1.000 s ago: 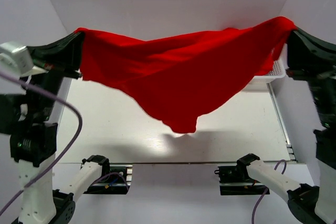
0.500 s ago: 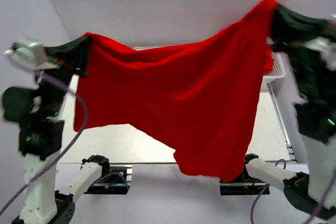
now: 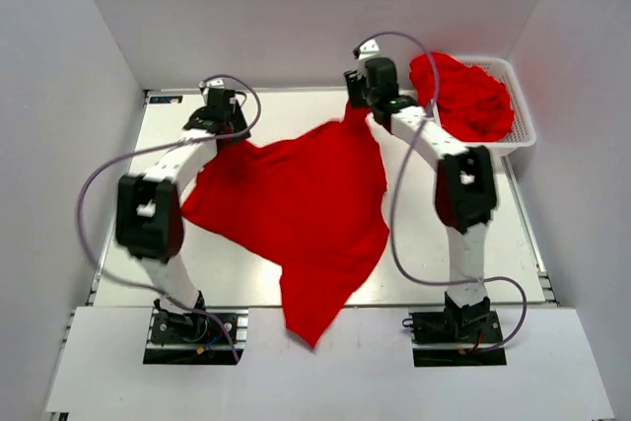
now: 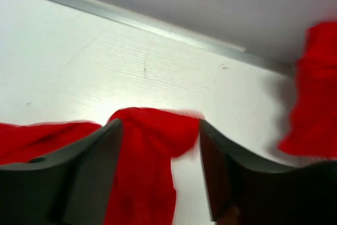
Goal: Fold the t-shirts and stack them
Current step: Flatten out the tshirt
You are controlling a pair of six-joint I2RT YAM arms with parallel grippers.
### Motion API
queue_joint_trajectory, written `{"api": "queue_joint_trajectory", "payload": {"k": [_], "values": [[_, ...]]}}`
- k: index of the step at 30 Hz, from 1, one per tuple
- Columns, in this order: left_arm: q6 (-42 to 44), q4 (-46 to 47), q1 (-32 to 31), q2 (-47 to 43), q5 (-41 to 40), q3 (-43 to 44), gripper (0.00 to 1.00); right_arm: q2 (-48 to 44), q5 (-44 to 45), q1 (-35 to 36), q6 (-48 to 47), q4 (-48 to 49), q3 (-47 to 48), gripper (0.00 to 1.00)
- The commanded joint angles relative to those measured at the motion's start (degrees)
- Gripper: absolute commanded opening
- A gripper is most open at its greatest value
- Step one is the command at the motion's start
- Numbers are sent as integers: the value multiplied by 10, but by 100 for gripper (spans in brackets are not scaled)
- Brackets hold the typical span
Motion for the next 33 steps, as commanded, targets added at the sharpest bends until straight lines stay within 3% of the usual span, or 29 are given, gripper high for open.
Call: {"api": "queue_joint_trajectory", "payload": {"k": [1, 2, 4, 9, 13, 20, 27, 33], "values": [[-50, -100, 21, 112, -68, 132, 76, 98, 0, -15, 50, -58, 165, 68], [-57, -148, 21, 141, -68, 201, 87, 157, -11, -13, 53, -75, 191, 88], [-57, -170, 34, 192, -63, 262, 100, 173, -20, -14, 53, -98, 235, 90], [-31, -120, 45, 166, -13, 247, 100, 102, -54, -16, 68, -75, 158, 90], [-26, -107, 57, 117, 0, 186, 100, 26, -89, -11, 112, -104, 33, 90], [-31, -79, 57, 8, 52, 56, 100, -97, -272, 4, 176, -90, -170, 90], [-42, -67, 57, -82, 75, -60, 100, -143, -279, 63, 189, -103, -294, 90], [-54, -47, 57, -113, 86, -123, 100, -117, -280, 114, 219, -96, -338, 90]]}}
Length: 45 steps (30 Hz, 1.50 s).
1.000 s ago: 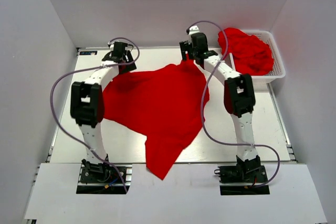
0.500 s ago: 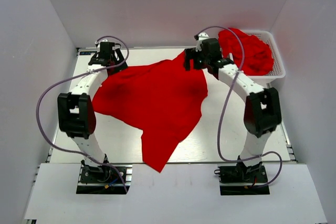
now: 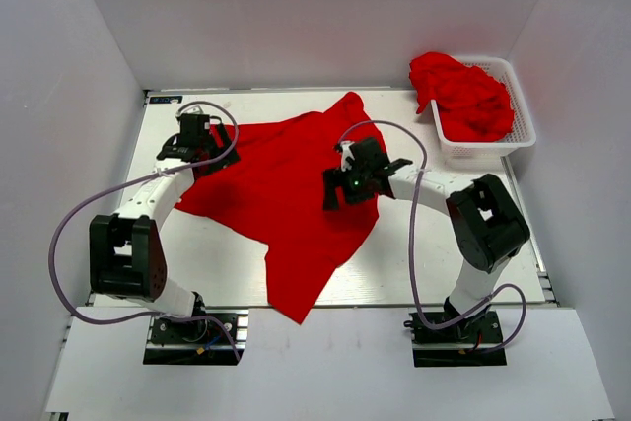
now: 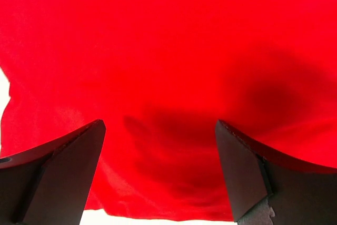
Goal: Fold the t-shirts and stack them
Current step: Flatten out the tshirt
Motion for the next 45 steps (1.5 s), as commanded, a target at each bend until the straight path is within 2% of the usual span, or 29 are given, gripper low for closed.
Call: {"api": "queue_joint_trajectory", "payload": {"k": [1, 4, 8, 12, 16, 22, 24, 25, 26, 28, 29, 35, 41, 45], "values": [[-10, 19, 0, -37, 16, -18, 100, 0, -10, 20, 32, 8, -6, 90], [-10, 19, 0, -42, 10, -24, 100, 15, 16, 16, 73, 11, -21, 90], [-10, 4, 0, -48, 10, -19, 100, 9, 110, 6, 130, -25, -35, 90], [-5, -6, 0, -48, 25, -13, 100, -5, 166, -34, 160, -73, -54, 90], [-5, -6, 0, -42, 32, -7, 100, -26, 180, -85, 167, -104, -101, 90], [58, 15, -16, -12, 98, -13, 100, -71, 284, -140, 140, -189, -94, 90], [90, 31, -16, -5, 159, -13, 100, -80, 297, -156, 132, -203, -83, 90], [140, 43, -16, 12, 182, -13, 100, -92, 295, -166, 126, -207, -77, 90], [160, 43, -23, 21, 223, -13, 100, -99, 291, -174, 104, -217, -56, 90], [217, 35, -37, 39, 253, 9, 100, -106, 265, -179, 81, -221, -38, 90], [229, 35, -50, 56, 253, 15, 100, -108, 249, -176, 29, -222, -16, 90], [350, 6, -106, 117, 231, 90, 100, -149, 158, -178, -46, -259, 55, 90], [390, -30, -125, 186, 203, 140, 98, -147, 120, -178, -54, -305, 98, 90], [401, -31, -132, 200, 196, 152, 96, -125, 114, -180, -43, -332, 124, 90]]}}
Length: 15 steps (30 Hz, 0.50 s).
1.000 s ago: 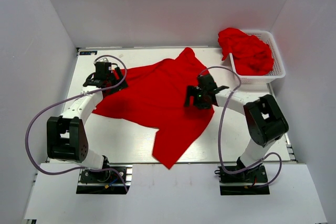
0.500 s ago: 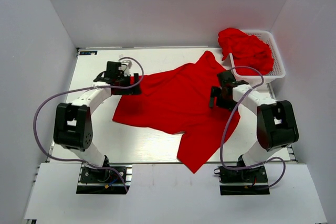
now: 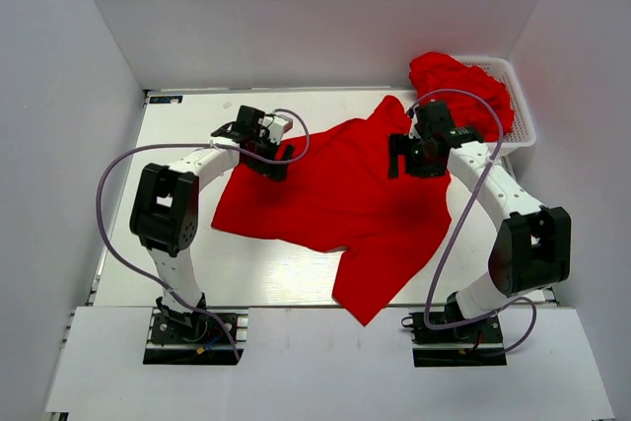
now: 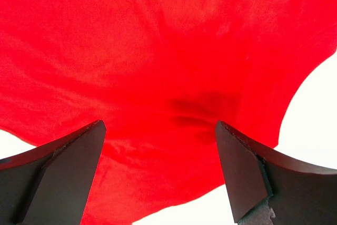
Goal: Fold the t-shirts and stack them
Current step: Flatten out the tshirt
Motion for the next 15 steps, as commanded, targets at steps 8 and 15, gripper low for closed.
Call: {"api": "queue_joint_trajectory", "payload": {"k": [8, 15], "values": [[26, 14, -14, -3, -69, 4, 98, 9, -23, -4, 12, -37, 15, 90], [-1, 58, -31, 2, -116, -7, 99, 8, -16, -8, 24, -39, 6, 90]]}}
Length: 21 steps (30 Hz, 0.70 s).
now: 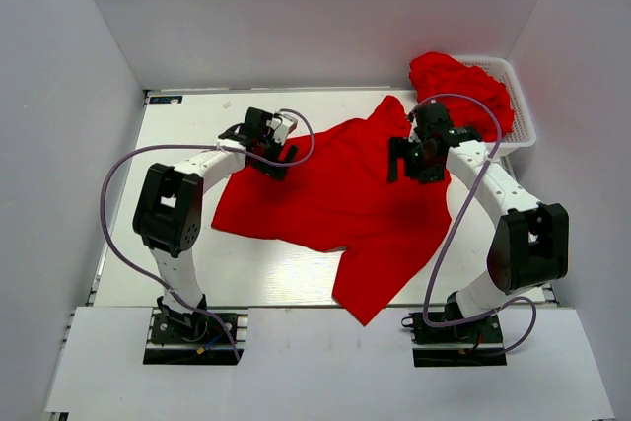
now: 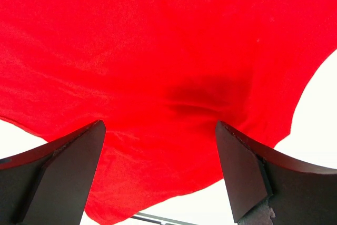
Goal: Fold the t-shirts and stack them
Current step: Flatten out the tshirt
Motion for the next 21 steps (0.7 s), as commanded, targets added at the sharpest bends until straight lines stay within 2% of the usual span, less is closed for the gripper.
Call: {"api": "queue_joint_trajectory", "payload": {"k": [1, 16, 21], "values": [[-14, 31, -7, 1, -32, -3, 99, -10, 6, -5, 8, -7, 3, 90], [-69, 55, -18, 35, -82, 4, 99, -22, 25, -15, 1, -4, -20, 90], [-87, 55, -18, 51, -89, 10, 87, -21, 28, -17, -3, -4, -22, 90]]}}
